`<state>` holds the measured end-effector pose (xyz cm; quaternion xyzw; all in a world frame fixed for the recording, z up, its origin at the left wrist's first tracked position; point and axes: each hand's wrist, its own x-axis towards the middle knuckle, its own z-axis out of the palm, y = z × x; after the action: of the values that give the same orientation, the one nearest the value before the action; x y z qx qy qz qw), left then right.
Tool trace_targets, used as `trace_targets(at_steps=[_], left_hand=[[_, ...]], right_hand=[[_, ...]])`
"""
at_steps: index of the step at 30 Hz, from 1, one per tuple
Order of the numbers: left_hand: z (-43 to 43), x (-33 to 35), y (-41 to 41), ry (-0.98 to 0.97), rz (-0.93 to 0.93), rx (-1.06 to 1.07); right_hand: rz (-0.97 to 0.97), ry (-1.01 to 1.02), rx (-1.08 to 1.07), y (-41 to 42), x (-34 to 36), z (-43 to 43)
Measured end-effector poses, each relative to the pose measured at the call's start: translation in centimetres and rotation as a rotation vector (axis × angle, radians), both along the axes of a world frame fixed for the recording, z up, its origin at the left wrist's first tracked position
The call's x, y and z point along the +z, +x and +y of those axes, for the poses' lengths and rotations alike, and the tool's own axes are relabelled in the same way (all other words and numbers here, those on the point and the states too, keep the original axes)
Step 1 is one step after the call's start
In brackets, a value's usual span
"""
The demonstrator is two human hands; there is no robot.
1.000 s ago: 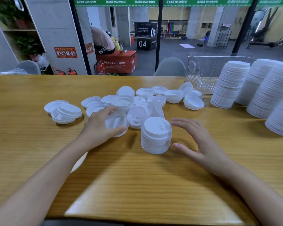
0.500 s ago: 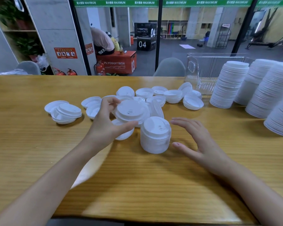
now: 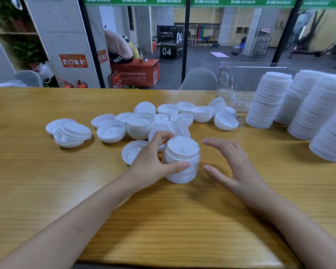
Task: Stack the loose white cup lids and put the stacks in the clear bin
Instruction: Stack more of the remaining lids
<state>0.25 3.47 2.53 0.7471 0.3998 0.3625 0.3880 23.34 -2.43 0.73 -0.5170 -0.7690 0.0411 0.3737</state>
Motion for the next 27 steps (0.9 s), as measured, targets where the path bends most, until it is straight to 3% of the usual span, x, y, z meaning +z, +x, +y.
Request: trace_targets(at_steps=[14,20,27], left_hand=[[-0.3,-0.8,-0.4,0.027,0.021,-0.014],[0.7,0.3,-2.5,0.16,0.007,0.092],[2.6,-0.7,-5.5,0.24,0.44,0.294]], right_hand=[[-0.026,-0.048,0.017,-0.2,0.2,-0.2],[-0.02,-0.058,0.025,-0.1,0.3,-0.2],[-0.016,-0.058,0.031,-0.2,0.2,-0.3]])
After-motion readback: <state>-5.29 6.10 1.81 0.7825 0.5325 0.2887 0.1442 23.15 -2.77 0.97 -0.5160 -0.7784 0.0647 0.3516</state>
